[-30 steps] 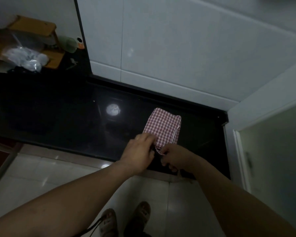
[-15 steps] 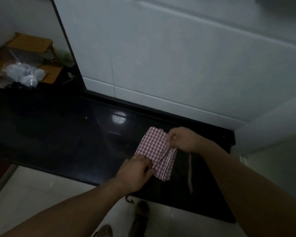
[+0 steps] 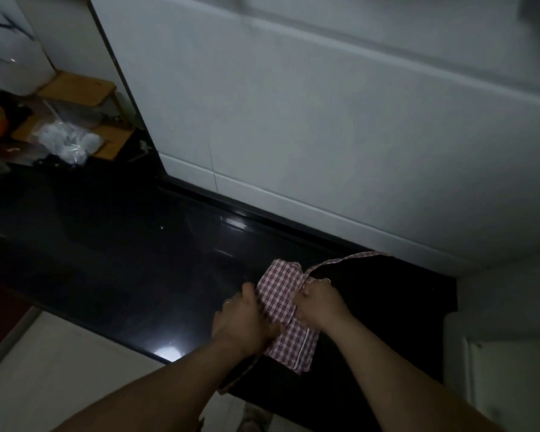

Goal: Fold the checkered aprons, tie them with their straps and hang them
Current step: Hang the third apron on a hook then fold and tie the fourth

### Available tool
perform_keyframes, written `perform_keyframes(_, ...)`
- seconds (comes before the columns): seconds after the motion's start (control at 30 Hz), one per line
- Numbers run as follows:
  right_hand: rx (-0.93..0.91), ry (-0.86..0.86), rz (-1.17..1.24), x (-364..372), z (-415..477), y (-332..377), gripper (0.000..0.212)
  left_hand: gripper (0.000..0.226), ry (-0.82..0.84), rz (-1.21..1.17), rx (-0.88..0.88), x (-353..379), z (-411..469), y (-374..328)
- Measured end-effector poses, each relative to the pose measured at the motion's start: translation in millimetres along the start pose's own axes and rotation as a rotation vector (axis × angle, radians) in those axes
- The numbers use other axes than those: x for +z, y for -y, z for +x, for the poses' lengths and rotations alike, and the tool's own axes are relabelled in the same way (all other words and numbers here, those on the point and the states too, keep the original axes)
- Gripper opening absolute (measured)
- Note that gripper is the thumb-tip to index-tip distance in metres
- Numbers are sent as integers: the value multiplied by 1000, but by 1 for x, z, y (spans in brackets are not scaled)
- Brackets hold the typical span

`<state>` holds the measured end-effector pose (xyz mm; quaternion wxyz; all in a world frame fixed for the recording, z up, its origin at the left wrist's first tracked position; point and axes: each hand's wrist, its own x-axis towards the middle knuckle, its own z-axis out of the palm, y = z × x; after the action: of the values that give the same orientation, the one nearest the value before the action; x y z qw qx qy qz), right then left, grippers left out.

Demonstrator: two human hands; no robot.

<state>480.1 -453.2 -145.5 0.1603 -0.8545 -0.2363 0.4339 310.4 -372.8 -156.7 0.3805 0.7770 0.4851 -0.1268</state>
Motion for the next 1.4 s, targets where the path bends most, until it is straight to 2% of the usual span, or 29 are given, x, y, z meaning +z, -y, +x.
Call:
perform_keyframes(0.1,122,-49,272,5,-4,6,43,61,157,-153,-3,-3,11,-14)
perform_keyframes(0.17,192,2,454,0,-16,14,59,35,165,-155,61,-3,11,-21)
perform_keyframes(0.23,212,180,629,-7,-25,22,83,27,83,0,199,-11,3,-29)
perform_keyframes(0.3,203,316,759,-12,-30,38,93,32,-20,322,359,-31,-8,-32)
perform_keyframes(0.33,191,328,853,-14,-32,48,84,33,-91,477,449,-46,-12,-32)
perform_keyframes(0.43,122,253,1186,-24,-36,76,31,27,-370,791,775,-106,-16,-34)
perform_keyframes(0.47,92,240,1275,-27,-37,80,23,27,-421,840,859,-122,-12,-32)
perform_keyframes(0.53,46,224,1354,-25,-39,75,22,36,-407,866,982,-140,-9,-22)
perform_keyframes(0.63,142,189,1183,-1,-38,44,26,62,-181,783,940,-115,-7,-4)
perform_keyframes(0.7,195,148,1035,15,-35,18,32,68,-80,703,828,-76,4,5)
perform_keyframes(0.77,187,114,1007,20,-36,6,27,70,13,670,724,-35,15,14)
perform_keyframes(0.83,165,88,1027,17,-41,6,24,70,-30,665,710,-16,21,26)
perform_keyframes(0.93,228,-47,1032,12,-33,1,26,70,-75,639,752,-11,25,30)
perform_keyframes(1.1,192,-118,880,6,-25,-10,22,65,-116,590,696,-2,26,13)
perform_keyframes(1.17,153,-213,752,7,-22,-16,23,64,-137,606,698,5,28,16)
perform_keyframes(1.27,29,-463,480,7,-21,-16,27,64,-154,594,702,12,33,18)
perform_keyframes(1.33,-162,-592,274,8,-27,-1,26,65,-165,591,702,15,32,19)
perform_keyframes(1.4,-408,-589,108,18,-30,21,22,68,-151,570,710,16,34,20)
